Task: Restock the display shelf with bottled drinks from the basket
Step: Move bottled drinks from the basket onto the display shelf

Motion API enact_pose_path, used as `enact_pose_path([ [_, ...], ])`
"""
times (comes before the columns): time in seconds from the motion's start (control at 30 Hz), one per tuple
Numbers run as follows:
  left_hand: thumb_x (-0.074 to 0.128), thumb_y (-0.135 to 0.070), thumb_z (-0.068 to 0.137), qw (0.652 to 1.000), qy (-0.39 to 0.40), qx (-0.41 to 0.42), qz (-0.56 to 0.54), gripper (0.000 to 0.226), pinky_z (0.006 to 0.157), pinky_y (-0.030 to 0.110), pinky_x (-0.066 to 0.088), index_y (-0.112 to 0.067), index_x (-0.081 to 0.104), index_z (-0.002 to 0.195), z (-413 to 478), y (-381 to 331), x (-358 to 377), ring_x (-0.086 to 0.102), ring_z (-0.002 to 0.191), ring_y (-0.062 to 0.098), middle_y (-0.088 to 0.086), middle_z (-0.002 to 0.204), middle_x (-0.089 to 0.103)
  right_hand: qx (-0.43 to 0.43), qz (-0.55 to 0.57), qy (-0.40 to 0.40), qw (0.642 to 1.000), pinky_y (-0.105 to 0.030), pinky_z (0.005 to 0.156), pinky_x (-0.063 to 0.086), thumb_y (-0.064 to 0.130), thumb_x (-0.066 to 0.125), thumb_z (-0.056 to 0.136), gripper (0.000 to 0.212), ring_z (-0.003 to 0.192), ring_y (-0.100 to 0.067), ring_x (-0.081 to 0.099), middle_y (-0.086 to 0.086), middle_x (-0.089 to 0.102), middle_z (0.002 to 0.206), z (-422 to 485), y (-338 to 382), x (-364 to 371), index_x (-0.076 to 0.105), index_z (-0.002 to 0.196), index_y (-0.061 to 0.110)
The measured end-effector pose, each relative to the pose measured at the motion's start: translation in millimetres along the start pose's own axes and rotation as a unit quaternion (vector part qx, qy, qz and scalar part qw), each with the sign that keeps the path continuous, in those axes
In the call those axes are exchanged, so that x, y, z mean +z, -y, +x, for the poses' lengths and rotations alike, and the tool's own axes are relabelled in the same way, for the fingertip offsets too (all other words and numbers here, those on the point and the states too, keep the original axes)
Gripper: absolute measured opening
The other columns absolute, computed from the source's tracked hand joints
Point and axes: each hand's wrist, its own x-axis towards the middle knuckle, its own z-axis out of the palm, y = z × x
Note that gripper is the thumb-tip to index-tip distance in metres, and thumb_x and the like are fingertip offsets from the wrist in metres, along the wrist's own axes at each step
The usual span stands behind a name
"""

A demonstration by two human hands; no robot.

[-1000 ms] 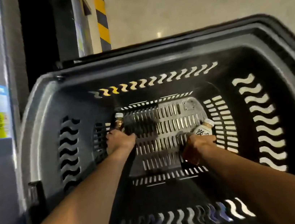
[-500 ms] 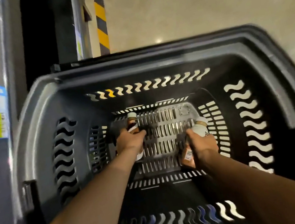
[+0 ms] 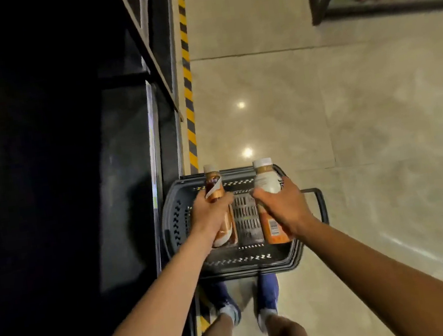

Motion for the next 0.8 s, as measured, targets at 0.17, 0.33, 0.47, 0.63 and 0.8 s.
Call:
enact_pose_path([
  [0.17,0.067,-0.012,0.084,0.992,-0.004,0.112,-0.059,0.012,0.066,0.04,0.059,-0.017,0.057,0.089,-136,-112,-40,0.072,0.07,0.032,0.01,0.074,0.067,-0.143,-0.015,0.006,0.99,-0.021,0.059,0.047,0.039,0.079,0.075,0.038,0.074,-0.004,0.065,0.008,0.068,0.088,-126,117,-73,0.058,0.103,0.024],
  [0.33,0.071,-0.021,0.076,0.972,-0.04,0.201,-0.113,0.022,0.076,0.05,0.06,-0.017,0.06,0.094,-254,-182,-66,0.072,0.079,0.034,0.018,0.088,0.071,-0.271,0.006,0.022,0.962,-0.024,0.065,0.052,0.035,0.08,0.077,0.036,0.078,-0.007,0.067,0.007,0.069,0.09,-218,201,-127,0.058,0.105,0.026],
  [0.47,0.074,-0.023,0.077,0.947,-0.081,0.263,-0.164,0.02,0.083,0.053,0.058,-0.024,0.062,0.092,-335,-198,-84,0.073,0.081,0.029,0.007,0.084,0.073,-0.358,0.042,0.064,0.931,-0.017,0.058,0.052,0.033,0.08,0.078,0.03,0.073,-0.007,0.067,0.006,0.07,0.086,-272,241,-144,0.06,0.099,0.027],
  [0.63,0.076,-0.02,0.076,0.899,-0.179,0.317,-0.245,0.019,0.078,0.048,0.059,-0.025,0.064,0.09,-424,-180,-109,0.073,0.076,0.03,0.005,0.08,0.071,-0.431,0.067,0.177,0.882,-0.02,0.057,0.055,0.028,0.082,0.077,0.027,0.065,-0.004,0.065,0.001,0.07,0.08,-340,263,-138,0.062,0.095,0.023],
  [0.8,0.076,-0.019,0.08,0.854,-0.289,0.332,-0.277,0.021,0.08,0.049,0.06,-0.017,0.063,0.096,-517,-137,-143,0.073,0.076,0.029,0.009,0.083,0.071,-0.465,0.059,0.312,0.827,-0.039,0.067,0.058,0.047,0.079,0.059,0.048,0.072,-0.016,0.068,-0.002,0.071,0.083,-425,260,-102,0.064,0.097,0.023],
])
